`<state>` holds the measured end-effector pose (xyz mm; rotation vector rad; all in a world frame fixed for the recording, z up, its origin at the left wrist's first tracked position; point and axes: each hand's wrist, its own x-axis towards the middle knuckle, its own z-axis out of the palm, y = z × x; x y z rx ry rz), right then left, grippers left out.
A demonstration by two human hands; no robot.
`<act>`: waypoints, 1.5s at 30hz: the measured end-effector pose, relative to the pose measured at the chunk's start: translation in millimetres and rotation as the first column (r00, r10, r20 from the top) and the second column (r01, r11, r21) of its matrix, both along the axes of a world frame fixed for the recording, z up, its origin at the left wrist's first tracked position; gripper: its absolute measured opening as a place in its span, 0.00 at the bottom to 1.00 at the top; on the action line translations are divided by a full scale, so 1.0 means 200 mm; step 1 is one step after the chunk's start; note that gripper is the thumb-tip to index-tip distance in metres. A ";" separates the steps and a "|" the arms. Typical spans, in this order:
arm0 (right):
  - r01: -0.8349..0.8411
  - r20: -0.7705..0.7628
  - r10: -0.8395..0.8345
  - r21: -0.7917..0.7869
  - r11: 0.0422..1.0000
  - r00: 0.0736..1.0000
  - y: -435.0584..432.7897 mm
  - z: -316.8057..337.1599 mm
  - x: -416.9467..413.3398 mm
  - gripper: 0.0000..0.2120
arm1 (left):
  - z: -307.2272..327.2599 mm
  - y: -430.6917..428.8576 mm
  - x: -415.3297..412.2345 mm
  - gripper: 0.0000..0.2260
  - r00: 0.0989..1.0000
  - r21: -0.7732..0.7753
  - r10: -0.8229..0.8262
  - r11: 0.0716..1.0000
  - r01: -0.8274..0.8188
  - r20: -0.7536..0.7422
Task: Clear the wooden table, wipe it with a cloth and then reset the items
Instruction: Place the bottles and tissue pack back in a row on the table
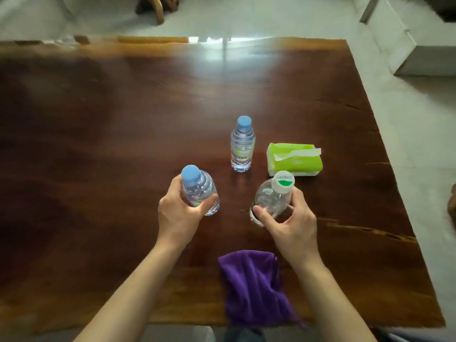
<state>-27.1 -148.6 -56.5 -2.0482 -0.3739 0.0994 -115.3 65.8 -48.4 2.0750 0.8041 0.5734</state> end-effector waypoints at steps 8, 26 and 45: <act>-0.086 0.067 0.083 0.030 0.996 0.994 0.49 0.00 0.08 0.30 | 0.03 0.37 0.01 0.27 0.989 0.039 0.147 0.988 -0.148 0.017; -0.177 0.048 0.177 0.009 0.984 0.983 1.03 -0.12 0.43 0.34 | -0.10 0.71 0.39 0.25 0.983 0.081 0.186 0.979 -0.186 0.005; -0.214 -0.063 0.208 -0.108 0.971 0.976 0.87 -0.16 0.36 0.47 | -0.17 0.64 0.19 0.36 0.993 -0.023 0.114 0.993 -0.114 -0.035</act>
